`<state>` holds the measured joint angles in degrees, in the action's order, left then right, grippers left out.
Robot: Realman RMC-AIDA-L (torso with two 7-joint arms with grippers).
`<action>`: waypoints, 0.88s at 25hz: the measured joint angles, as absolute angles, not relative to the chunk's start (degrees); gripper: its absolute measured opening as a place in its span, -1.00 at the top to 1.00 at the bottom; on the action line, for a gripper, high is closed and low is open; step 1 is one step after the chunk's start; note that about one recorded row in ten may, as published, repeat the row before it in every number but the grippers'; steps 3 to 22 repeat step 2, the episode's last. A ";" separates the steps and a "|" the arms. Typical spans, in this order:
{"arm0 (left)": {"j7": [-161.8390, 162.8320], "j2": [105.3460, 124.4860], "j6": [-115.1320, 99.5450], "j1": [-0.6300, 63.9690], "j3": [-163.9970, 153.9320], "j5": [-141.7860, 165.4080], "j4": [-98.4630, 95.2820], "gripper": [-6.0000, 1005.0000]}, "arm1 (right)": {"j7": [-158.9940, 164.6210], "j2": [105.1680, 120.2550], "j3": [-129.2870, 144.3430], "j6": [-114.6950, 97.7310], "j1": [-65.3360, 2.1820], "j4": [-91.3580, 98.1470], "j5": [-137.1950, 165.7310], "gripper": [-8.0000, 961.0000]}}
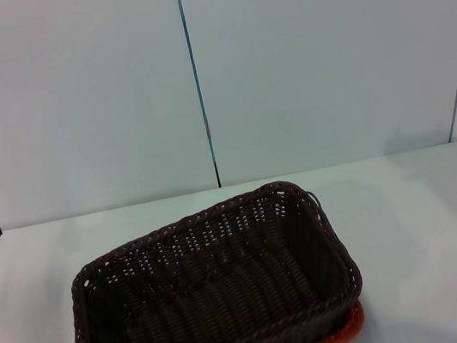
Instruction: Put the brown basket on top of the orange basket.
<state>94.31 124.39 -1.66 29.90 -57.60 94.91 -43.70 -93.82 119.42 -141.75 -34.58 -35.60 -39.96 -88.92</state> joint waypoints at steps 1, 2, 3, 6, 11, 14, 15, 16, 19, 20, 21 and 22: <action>94.31 124.39 -1.66 29.90 -57.60 94.91 -43.70 -0.57 | -93.81 119.43 -141.87 -34.60 -35.56 -39.94 -89.31 -0.68; 94.73 124.41 1.75 29.90 -60.68 94.50 -43.42 -0.57 | -93.81 119.43 -141.87 -34.60 -35.56 -39.94 -89.31 -0.68; 94.73 124.41 1.75 29.90 -60.68 94.50 -43.42 -0.57 | -93.81 119.43 -141.87 -34.60 -35.56 -39.94 -89.31 -0.68; 94.73 124.41 1.75 29.90 -60.68 94.50 -43.42 -0.57 | -93.81 119.43 -141.87 -34.60 -35.56 -39.94 -89.31 -0.68; 94.73 124.41 1.75 29.90 -60.68 94.50 -43.42 -0.57 | -93.81 119.43 -141.87 -34.60 -35.56 -39.94 -89.31 -0.68; 94.73 124.41 1.75 29.90 -60.68 94.50 -43.42 -0.57 | -93.81 119.43 -141.87 -34.60 -35.56 -39.94 -89.31 -0.68; 94.73 124.41 1.75 29.90 -60.68 94.50 -43.42 -0.57 | -93.81 119.43 -141.87 -34.60 -35.56 -39.94 -89.31 -0.68; 94.73 124.41 1.75 29.90 -60.68 94.50 -43.42 -0.57 | -93.81 119.43 -141.87 -34.60 -35.56 -39.94 -89.31 -0.68; 94.73 124.41 1.75 29.90 -60.68 94.50 -43.42 -0.57 | -93.81 119.43 -141.87 -34.60 -35.56 -39.94 -89.31 -0.68; 94.73 124.41 1.75 29.90 -60.68 94.50 -43.42 -0.57 | -93.81 119.43 -141.87 -34.60 -35.56 -39.94 -89.31 -0.68; 94.73 124.41 1.75 29.90 -60.68 94.50 -43.42 -0.57 | -93.81 119.43 -141.87 -34.60 -35.56 -39.94 -89.31 -0.68; 94.73 124.41 1.75 29.90 -60.68 94.50 -43.42 -0.57 | -93.81 119.43 -141.87 -34.60 -35.56 -39.94 -89.31 -0.68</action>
